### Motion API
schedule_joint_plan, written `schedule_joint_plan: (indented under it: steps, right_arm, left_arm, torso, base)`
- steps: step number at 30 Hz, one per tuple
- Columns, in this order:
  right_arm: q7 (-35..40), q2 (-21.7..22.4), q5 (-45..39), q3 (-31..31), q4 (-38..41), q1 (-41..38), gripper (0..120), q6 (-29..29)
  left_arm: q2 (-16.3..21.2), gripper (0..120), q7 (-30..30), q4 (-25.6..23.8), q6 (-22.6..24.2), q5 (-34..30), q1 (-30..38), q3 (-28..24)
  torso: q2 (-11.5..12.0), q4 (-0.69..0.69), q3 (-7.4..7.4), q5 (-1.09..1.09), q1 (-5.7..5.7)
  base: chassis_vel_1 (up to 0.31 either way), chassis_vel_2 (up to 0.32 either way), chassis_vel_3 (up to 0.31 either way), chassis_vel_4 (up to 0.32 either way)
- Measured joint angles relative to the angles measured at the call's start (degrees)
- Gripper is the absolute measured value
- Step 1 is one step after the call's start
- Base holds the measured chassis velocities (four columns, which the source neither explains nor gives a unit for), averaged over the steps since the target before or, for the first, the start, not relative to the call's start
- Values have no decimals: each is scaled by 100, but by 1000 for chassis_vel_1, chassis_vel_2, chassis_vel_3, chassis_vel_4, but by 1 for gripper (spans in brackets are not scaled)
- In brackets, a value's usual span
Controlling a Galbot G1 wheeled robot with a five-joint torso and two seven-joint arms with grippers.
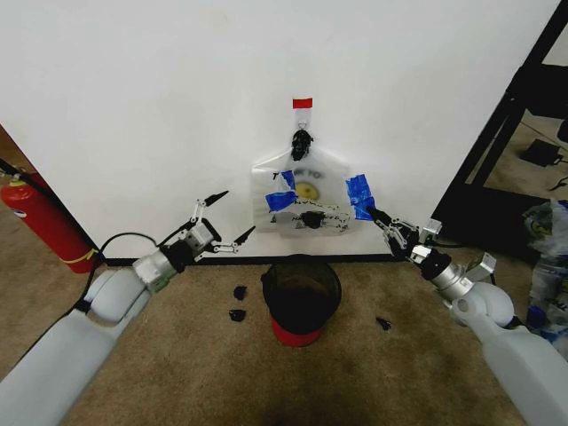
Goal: Pick up the garbage bag from the wall and place it over the trash bin.
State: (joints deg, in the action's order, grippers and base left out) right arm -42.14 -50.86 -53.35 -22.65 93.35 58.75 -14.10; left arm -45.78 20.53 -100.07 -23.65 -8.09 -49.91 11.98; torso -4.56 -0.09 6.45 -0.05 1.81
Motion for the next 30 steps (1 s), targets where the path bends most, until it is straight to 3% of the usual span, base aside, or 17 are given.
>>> schedule_joint_plan:
  steps: [5, 15, 19, 23, 26, 30]
  right_arm:
    - [0, -57, 99, -1, -37, 2, 0, -2]
    - [0, -69, 158, -1, -40, 20, 0, -2]
    - [-2, -70, 215, -77, -39, 82, 0, -2]
    - [-7, -69, 235, -104, -38, 100, 0, -3]
    - [-27, -60, 274, -139, -38, 127, 0, -6]
    - [-51, -55, 293, -139, -39, 134, 0, -11]
  left_arm:
    - [196, 98, -184, -11, -14, 735, 527, -566]
    - [305, 98, -292, -121, 116, 754, 859, -1029]
    - [288, 94, -306, 21, 142, 726, 1269, -1438]
    - [264, 94, -305, 94, 157, 696, 1429, -1578]
    - [221, 79, -300, 291, 221, 501, 1833, -1941]
    - [214, 67, -198, 576, 253, 225, 2266, -2310]
  torso:
    - [0, 2, 0, 0, 0]
    - [0, 1, 0, 0, 0]
    - [0, 4, 0, 2, -1]
    - [0, -1, 0, -1, -1]
    - [0, -3, 0, 2, -1]
    - [0, 2, 0, 0, -1]
  base:
    - [0, 0, 0, 0]
    - [0, 0, 0, 0]
    - [0, 0, 0, 0]
    - [0, 0, 0, 0]
    - [0, 0, 0, 0]
    - [0, 0, 0, 0]
